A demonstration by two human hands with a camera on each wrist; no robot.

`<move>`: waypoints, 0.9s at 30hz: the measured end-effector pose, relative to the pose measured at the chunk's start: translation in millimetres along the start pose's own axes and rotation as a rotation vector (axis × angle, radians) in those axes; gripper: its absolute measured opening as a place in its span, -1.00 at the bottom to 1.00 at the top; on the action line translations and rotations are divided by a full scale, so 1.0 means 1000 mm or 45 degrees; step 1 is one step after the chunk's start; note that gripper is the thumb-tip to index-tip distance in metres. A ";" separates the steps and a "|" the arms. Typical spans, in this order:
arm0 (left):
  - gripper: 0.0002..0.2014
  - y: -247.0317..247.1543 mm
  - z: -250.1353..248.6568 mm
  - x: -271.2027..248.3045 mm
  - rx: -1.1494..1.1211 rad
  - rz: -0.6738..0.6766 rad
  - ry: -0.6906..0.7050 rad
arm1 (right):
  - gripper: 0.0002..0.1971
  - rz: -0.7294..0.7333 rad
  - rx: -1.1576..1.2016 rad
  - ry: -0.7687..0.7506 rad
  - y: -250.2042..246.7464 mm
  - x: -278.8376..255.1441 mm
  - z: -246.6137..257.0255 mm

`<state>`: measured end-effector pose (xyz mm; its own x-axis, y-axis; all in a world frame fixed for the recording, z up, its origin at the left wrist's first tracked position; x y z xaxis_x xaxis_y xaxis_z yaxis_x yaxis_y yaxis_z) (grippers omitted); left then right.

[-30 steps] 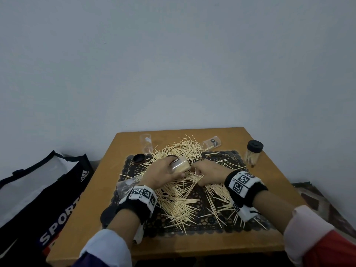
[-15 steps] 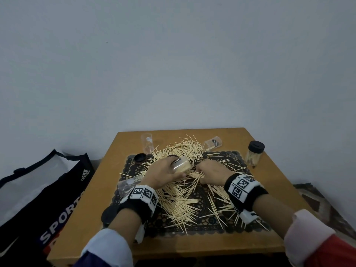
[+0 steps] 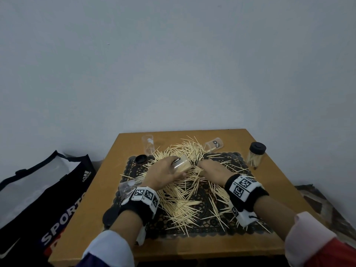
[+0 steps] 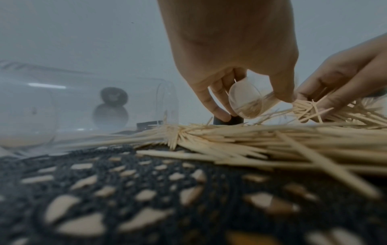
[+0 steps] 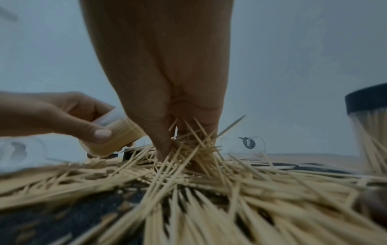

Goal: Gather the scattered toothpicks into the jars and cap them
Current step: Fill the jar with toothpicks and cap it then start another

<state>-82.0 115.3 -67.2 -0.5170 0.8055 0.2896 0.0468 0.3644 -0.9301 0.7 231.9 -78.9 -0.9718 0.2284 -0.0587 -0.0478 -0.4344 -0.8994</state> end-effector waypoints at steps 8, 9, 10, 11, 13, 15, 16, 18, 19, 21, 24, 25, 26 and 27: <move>-0.35 -0.011 0.001 -0.001 0.000 -0.084 -0.063 | -0.86 -0.087 0.381 0.102 -0.017 0.000 0.003; -0.35 -0.012 0.002 -0.001 0.001 -0.090 -0.070 | -0.84 -0.082 0.416 0.125 -0.017 0.000 0.002; -0.35 -0.012 0.002 -0.002 0.002 -0.093 -0.073 | -0.83 -0.072 0.451 0.145 -0.016 0.000 0.001; -0.35 -0.013 0.002 -0.003 0.002 -0.092 -0.073 | -0.81 -0.060 0.493 0.159 -0.016 0.000 0.001; -0.34 -0.012 0.002 -0.003 0.000 -0.085 -0.070 | -0.80 -0.018 0.576 0.188 -0.011 0.000 0.001; -0.33 -0.012 0.003 -0.002 -0.008 -0.079 -0.071 | -0.89 0.010 0.591 0.192 -0.009 -0.001 0.003; -0.32 -0.012 0.003 -0.002 -0.013 -0.081 -0.072 | -0.93 0.019 0.594 0.194 -0.009 -0.001 0.004; -0.33 -0.012 0.004 -0.002 -0.018 -0.085 -0.077 | -0.86 0.037 0.614 0.193 -0.009 -0.001 0.007; -0.33 -0.012 0.004 -0.002 -0.016 -0.085 -0.076 | -0.84 0.042 0.627 0.197 -0.008 -0.001 0.007; -0.34 -0.012 0.004 -0.002 -0.016 -0.083 -0.076 | -0.93 0.037 0.663 0.199 -0.008 0.000 0.005; -0.33 -0.012 0.004 -0.002 -0.012 -0.088 -0.074 | -0.87 -0.018 0.777 0.178 -0.012 0.002 0.004; -0.33 -0.012 0.004 -0.002 -0.010 -0.093 -0.073 | -0.87 -0.050 0.822 0.167 -0.014 0.003 0.005; -0.32 -0.012 0.004 -0.002 -0.010 -0.096 -0.075 | -0.89 -0.077 0.867 0.159 -0.016 0.003 0.004; -0.32 -0.012 0.004 -0.002 -0.013 -0.098 -0.076 | -0.91 -0.100 0.912 0.151 -0.018 0.004 0.004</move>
<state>-85.4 107.5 -57.0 -0.5697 0.7456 0.3458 0.0132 0.4290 -0.9032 -3.7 237.2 -61.0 -0.9296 0.3578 -0.0886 -0.2954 -0.8669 -0.4016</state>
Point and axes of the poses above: each hand's wrist, its own x-axis towards the middle knuckle, its own y-axis out of the palm, z = x × y, the point moved 9 cm from there along x, towards the middle knuckle, and after that the axes turned 13 degrees about x, right-handed, at the moved point
